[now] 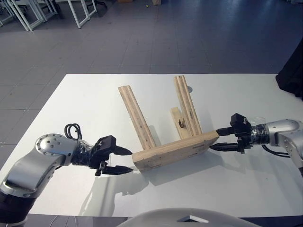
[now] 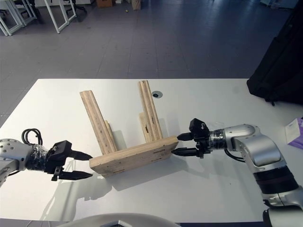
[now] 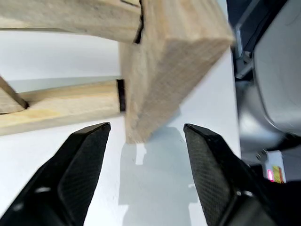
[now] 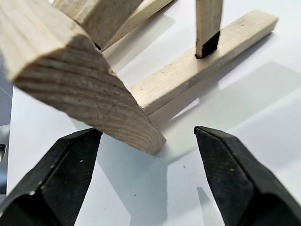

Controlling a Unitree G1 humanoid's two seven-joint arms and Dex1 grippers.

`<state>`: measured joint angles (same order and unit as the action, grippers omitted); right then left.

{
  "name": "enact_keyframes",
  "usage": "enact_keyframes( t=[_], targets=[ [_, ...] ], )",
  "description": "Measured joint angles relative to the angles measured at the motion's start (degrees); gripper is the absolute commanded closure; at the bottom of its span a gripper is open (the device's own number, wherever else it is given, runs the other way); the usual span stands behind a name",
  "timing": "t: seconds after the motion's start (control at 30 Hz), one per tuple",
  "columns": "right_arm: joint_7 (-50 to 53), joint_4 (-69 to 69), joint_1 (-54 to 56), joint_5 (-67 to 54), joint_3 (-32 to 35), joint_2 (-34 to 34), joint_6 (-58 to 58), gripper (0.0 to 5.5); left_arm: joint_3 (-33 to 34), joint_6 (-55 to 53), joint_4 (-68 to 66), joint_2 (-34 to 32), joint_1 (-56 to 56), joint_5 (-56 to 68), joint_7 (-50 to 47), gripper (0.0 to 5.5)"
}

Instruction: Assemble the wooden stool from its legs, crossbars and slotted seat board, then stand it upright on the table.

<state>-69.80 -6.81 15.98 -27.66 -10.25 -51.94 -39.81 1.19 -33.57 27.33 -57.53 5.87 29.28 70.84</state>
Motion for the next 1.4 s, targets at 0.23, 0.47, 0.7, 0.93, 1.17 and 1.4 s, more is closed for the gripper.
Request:
enact_keyframes(
  t=[0.23,0.47,0.7,0.93,1.17,1.4],
  targets=[
    [-1.25,-0.26,1.16,-0.12,0.03,0.07,-1.27,1.88,-1.39,-3.76,4.56,1.34,0.19,2.84,-3.34,2.61],
    [-3.34,-3.52,0.06,-1.39,-1.29,0.46,-2.21,2.3,-5.96,-4.17,3.88,4.28,-1.77,0.64,-7.71,3.49],
    [-2.47,-7.84,-3.47,-1.79,-1.89,1.86,-2.3,3.36,-4.79,-3.05,0.78,4.13,-3.37,1.58,-6.09,3.83],
    [0.5,-13.81,-3.3,-4.17,0.75,1.1,-8.85,3.62,-1.73,-5.96,-4.66,4.92,-7.95,6.35,-2.8,3.83],
    [13.29,-16.87,8.28,-13.91,10.17,6.51,-34.38,3.62,4.24,-18.78,-7.15,6.99,-17.72,12.2,-6.68,3.83],
    [14.73,-8.75,15.55,-26.26,17.62,7.96,-47.88,3.62,6.3,-36.48,-12.46,4.1,-28.63,19.91,-3.32,3.83]
  ],
)
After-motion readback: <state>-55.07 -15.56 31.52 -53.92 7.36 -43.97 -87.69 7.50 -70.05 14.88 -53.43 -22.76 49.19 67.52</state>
